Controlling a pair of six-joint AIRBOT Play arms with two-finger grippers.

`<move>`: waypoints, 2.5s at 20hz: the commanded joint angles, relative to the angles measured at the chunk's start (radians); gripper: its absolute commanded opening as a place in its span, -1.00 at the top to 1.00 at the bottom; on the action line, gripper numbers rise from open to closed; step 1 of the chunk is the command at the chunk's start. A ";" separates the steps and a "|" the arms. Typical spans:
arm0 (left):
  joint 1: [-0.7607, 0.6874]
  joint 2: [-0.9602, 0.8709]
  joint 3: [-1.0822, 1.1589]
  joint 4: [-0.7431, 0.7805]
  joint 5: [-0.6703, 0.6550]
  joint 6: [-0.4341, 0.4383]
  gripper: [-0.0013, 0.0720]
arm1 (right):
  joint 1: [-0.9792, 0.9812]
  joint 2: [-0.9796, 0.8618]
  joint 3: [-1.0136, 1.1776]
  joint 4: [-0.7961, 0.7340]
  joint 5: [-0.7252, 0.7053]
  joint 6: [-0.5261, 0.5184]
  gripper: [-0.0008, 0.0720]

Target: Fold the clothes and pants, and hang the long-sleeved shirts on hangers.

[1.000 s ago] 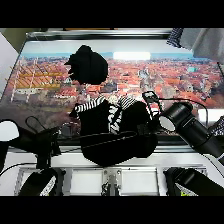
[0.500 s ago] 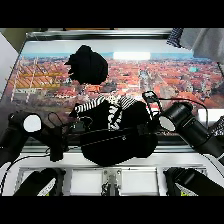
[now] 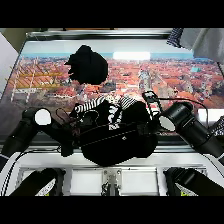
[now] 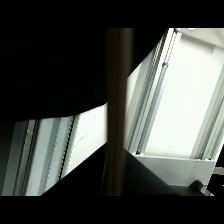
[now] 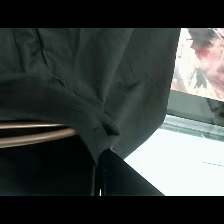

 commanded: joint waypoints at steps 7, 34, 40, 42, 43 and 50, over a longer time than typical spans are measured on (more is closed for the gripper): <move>-0.127 -0.077 -0.001 -0.026 0.055 0.000 0.94 | -0.001 0.000 0.100 -0.048 0.087 -0.076 0.94; -0.129 -0.048 -0.002 -0.125 0.203 0.000 0.93 | 0.132 0.000 0.235 -0.062 -0.043 -0.021 0.94; -0.129 -0.048 -0.002 -0.124 0.225 -0.013 0.94 | 0.207 0.001 0.235 -0.053 -0.071 0.030 0.94; -0.129 -0.047 -0.002 -0.121 0.215 -0.057 0.93 | 0.206 0.008 0.236 -0.096 -0.043 0.068 0.94; -0.129 -0.047 -0.002 -0.121 0.202 -0.069 0.93 | 0.205 0.015 0.240 -0.137 -0.019 0.097 0.94; -0.129 -0.047 -0.002 -0.122 0.187 -0.167 0.93 | 0.153 0.072 0.251 -0.240 0.135 0.155 0.94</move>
